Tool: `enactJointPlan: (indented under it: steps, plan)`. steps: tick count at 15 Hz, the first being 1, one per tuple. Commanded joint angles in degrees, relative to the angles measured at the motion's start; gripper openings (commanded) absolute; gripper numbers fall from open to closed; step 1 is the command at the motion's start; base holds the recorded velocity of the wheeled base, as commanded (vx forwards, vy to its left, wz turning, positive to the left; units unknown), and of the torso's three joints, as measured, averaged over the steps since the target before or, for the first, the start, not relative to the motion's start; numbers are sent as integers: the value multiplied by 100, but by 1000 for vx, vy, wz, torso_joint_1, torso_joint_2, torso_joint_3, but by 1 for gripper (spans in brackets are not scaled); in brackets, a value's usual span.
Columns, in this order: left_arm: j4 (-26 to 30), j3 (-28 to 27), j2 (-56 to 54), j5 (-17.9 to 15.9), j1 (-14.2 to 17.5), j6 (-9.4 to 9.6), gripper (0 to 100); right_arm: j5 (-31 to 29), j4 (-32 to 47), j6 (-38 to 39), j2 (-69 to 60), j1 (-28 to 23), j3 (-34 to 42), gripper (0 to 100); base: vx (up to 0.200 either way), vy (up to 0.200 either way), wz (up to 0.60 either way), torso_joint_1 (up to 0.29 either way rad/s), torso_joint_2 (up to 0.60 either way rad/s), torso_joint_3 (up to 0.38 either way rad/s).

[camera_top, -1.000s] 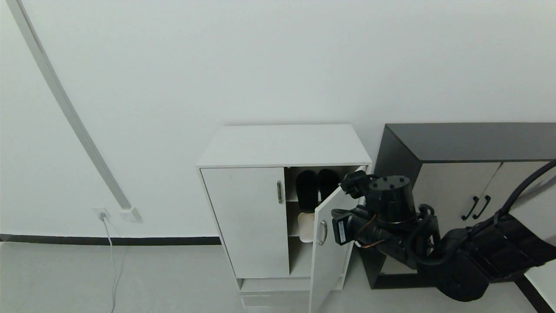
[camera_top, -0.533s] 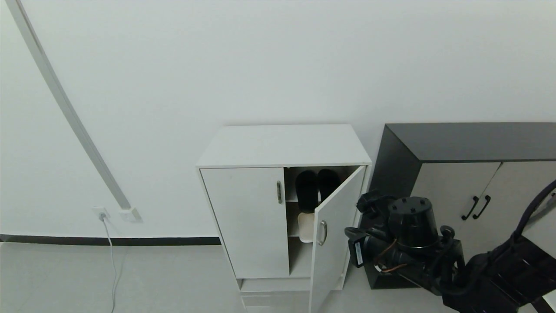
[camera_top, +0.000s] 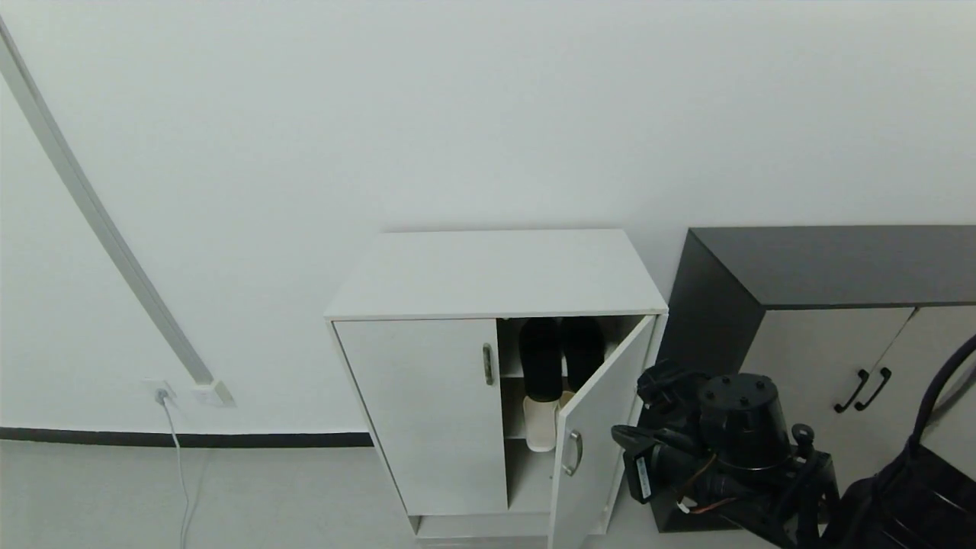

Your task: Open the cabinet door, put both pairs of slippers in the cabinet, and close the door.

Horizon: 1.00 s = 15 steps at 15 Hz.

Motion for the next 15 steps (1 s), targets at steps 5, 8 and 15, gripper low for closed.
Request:
enactJointPlan:
  steps: [5,8,15]
  plan:
    - [7,0,9,1,1,5,0,14,-25,26,598,-2,-610,0,0,0,0,0,0,0]
    - [-2,0,0,1,1,5,0,14,-25,52,932,-19,-988,0,0,0,0,0,0,0]
    - [-2,0,9,-7,1,5,0,5,-16,43,1696,-125,-2139,0,0,0,0,0,0,0]
